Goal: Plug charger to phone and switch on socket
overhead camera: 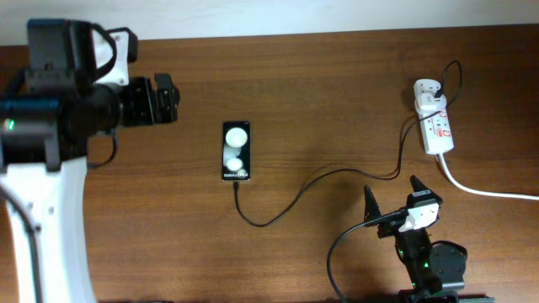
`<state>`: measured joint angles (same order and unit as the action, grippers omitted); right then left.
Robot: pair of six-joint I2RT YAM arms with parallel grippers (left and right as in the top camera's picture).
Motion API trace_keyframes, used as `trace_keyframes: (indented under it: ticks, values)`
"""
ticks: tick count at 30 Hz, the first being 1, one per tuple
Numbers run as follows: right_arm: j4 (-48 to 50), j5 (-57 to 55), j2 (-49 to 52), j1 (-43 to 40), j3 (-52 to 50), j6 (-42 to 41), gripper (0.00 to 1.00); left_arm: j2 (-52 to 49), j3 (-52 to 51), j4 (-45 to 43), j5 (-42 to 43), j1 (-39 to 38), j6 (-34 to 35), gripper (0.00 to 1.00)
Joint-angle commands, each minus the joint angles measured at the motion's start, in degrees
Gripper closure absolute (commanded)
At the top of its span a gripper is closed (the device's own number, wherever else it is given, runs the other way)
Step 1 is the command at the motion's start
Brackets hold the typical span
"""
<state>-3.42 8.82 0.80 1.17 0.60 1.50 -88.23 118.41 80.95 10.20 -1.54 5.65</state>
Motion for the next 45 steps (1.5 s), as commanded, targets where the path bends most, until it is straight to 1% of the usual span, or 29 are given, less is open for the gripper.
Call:
trace_keyframes:
  ticks: [1, 3, 5, 7, 12, 14, 19, 24, 27, 28, 32, 37, 40, 45]
  values:
    - [-0.3, -0.3, -0.6, 0.4, -0.3, -0.4, 0.01, 7.9, -9.9, -5.4, -0.6, -0.2, 0.1, 0.01]
    - [-0.3, -0.3, -0.6, 0.4, -0.3, -0.4, 0.01, 12.9, -17.5, -11.4, -0.6, -0.2, 0.1, 0.01]
    - [-0.3, -0.3, -0.6, 0.4, -0.3, -0.4, 0.01, 17.3, -24.4, -15.5, -0.7, -0.2, -0.2, 0.01]
    - [-0.3, -0.3, -0.6, 0.4, -0.3, -0.4, 0.01, 23.3, -33.8, -20.8, -2.4, -0.2, -0.2, 0.01]
    - [-0.3, -0.3, -0.6, 0.4, -0.3, -0.4, 0.01, 34.9, -49.5, -24.2, -4.2, -0.2, -0.1, 0.01]
    - [-0.3, -0.3, -0.6, 0.4, -0.3, -0.4, 0.01, 39.9, -56.0, -27.4, -5.6, -0.2, -0.1, 0.01]
    - [-0.3, -0.3, -0.6, 0.4, -0.3, -0.4, 0.02, 55.3, -76.1, -44.3, -5.6, -0.2, -0.1, 0.01]
    - [-0.3, -0.3, -0.6, 0.4, -0.3, -0.4, 0.01, 66.5, -92.4, -62.2, -5.5, -0.2, -0.4, 0.01]
    - [-0.3, -0.3, -0.6, 0.4, -0.3, -0.4, 0.01, 71.8, -100.8, -72.2, -4.9, -0.2, -3.0, 0.01]
    - [-0.3, -0.3, -0.6, 0.4, -0.3, -0.4, 0.01, 73.2, -102.9, -74.2, -4.9, -0.2, -4.2, 0.01]
    - [-0.3, -0.3, -0.6, 0.4, -0.3, -0.4, 0.01, 79.1, -110.3, -80.0, -4.9, -0.2, -9.9, 0.01]
    - [-0.3, -0.3, -0.6, 0.4, -0.3, -0.4, 0.01, 84.0, -115.3, -81.7, -5.1, -0.2, -18.0, 0.01]
    - [-0.3, -0.3, -0.6, 0.4, -0.3, -0.4, 0.01, 86.0, -117.2, -81.8, -5.4, -0.2, -20.8, 0.01]
    - [-0.3, -0.3, -0.6, 0.4, -0.3, -0.4, 0.01, 88.0, -117.9, -78.0, -5.7, -0.2, -20.8, 0.01]
